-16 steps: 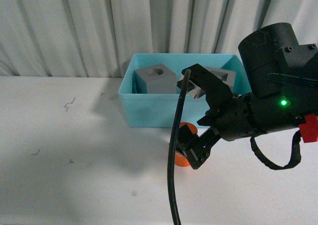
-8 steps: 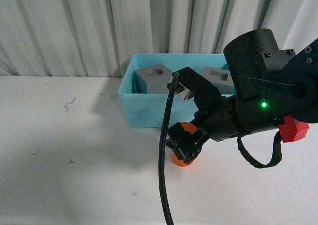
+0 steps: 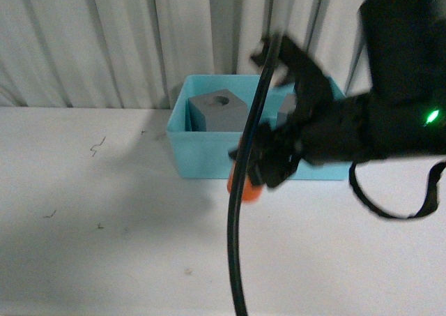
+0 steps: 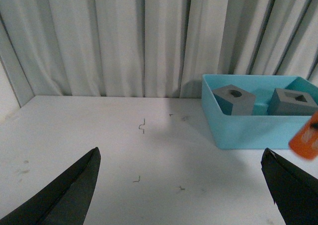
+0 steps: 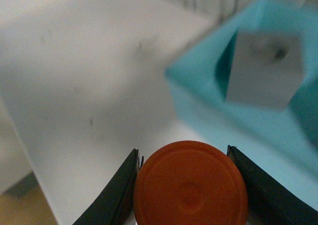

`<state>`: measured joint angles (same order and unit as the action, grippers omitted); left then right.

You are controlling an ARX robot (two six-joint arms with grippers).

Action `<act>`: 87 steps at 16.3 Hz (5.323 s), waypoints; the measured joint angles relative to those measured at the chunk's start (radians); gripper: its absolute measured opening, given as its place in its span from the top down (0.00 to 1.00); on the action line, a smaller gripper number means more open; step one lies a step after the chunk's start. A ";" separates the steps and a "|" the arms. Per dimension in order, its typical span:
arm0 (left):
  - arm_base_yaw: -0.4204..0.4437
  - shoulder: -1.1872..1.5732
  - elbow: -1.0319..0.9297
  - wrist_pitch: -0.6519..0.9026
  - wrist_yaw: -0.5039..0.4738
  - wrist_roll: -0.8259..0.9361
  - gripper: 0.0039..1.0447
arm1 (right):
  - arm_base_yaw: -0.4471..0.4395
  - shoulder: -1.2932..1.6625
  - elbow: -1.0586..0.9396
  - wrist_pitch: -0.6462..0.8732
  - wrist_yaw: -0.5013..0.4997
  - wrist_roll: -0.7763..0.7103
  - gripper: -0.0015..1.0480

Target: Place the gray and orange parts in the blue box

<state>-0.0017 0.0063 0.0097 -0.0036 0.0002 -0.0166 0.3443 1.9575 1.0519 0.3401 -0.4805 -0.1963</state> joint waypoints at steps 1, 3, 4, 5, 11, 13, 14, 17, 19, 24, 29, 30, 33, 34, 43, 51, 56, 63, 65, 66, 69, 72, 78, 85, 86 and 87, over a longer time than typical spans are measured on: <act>0.000 0.000 0.000 0.000 0.000 0.000 0.06 | -0.027 -0.111 -0.001 0.048 -0.020 0.048 0.54; 0.000 0.000 0.000 0.000 0.000 0.000 0.06 | -0.088 -0.198 0.081 0.074 0.007 0.066 0.54; 0.000 0.000 0.000 0.000 0.000 0.000 0.06 | -0.111 -0.163 0.129 0.075 0.046 0.069 0.54; 0.000 0.000 0.000 0.000 0.000 0.000 0.06 | -0.118 -0.082 0.179 0.059 0.087 0.077 0.54; 0.000 0.000 0.000 0.000 0.000 0.000 0.06 | -0.095 0.063 0.294 0.023 0.145 0.092 0.54; 0.000 0.000 0.000 0.000 0.000 0.000 0.06 | -0.088 0.090 0.335 0.008 0.164 0.094 0.54; 0.000 0.000 0.000 0.000 0.000 0.000 0.06 | -0.085 0.103 0.354 0.008 0.174 0.098 0.54; 0.000 0.000 0.000 0.000 0.000 0.000 0.06 | -0.072 0.159 0.446 -0.014 0.208 0.104 0.54; 0.000 0.000 0.000 0.000 0.000 0.000 0.06 | -0.056 0.259 0.550 -0.072 0.257 0.122 0.54; 0.000 0.000 0.000 0.000 0.000 0.000 0.06 | -0.050 0.483 0.723 -0.177 0.315 0.133 0.54; 0.000 0.000 0.000 0.000 0.000 0.000 0.06 | -0.049 0.562 0.840 -0.214 0.329 0.143 0.54; 0.000 0.000 0.000 0.000 0.000 0.000 0.06 | -0.049 0.577 0.862 -0.225 0.335 0.151 0.55; 0.000 0.000 0.000 0.000 0.000 0.000 0.06 | -0.049 0.609 0.889 -0.243 0.341 0.163 0.55; 0.000 0.000 0.000 0.000 0.000 0.000 0.06 | -0.049 0.613 0.893 -0.245 0.342 0.165 0.55; 0.000 0.000 0.000 0.000 0.000 0.000 0.06 | -0.048 0.625 0.898 -0.230 0.353 0.170 0.35; 0.000 0.000 0.000 0.000 0.000 0.000 0.06 | -0.050 0.610 0.856 -0.187 0.349 0.169 0.07; 0.000 0.000 0.000 0.000 0.000 0.000 0.06 | -0.169 -0.080 0.105 0.200 0.274 0.204 0.06; 0.000 0.000 0.000 0.000 0.000 0.000 0.06 | -0.155 -0.919 -0.830 0.024 0.579 0.448 0.11; 0.003 0.000 0.000 -0.003 -0.004 0.000 0.06 | -0.179 -0.903 -0.991 0.483 0.635 0.286 0.36; 0.002 0.000 0.000 -0.002 -0.004 0.000 0.06 | -0.202 -0.968 -1.011 0.555 0.624 0.250 0.46; 0.002 0.000 0.000 0.000 0.000 0.000 0.06 | -0.244 -1.131 -1.023 0.438 0.585 0.214 0.79; 0.002 0.000 0.000 0.000 0.000 0.000 0.06 | -0.250 -1.169 -1.033 0.401 0.575 0.210 0.88; 0.002 0.000 0.000 0.000 0.000 0.000 0.06 | -0.348 -1.448 -1.040 0.163 0.483 0.202 0.98; 0.002 0.000 0.000 0.000 0.000 0.000 0.06 | -0.348 -1.663 -1.040 -0.043 0.483 0.202 0.98; 0.002 0.000 0.000 0.000 0.000 0.000 0.06 | -0.348 -1.684 -1.040 -0.065 0.483 0.202 0.98; 0.002 0.000 0.000 0.000 0.000 0.000 0.06 | -0.348 -1.707 -1.040 -0.087 0.483 0.201 0.98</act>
<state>0.0002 0.0063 0.0097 -0.0040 -0.0002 -0.0166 -0.0040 0.2508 0.0116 0.2535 0.0029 0.0051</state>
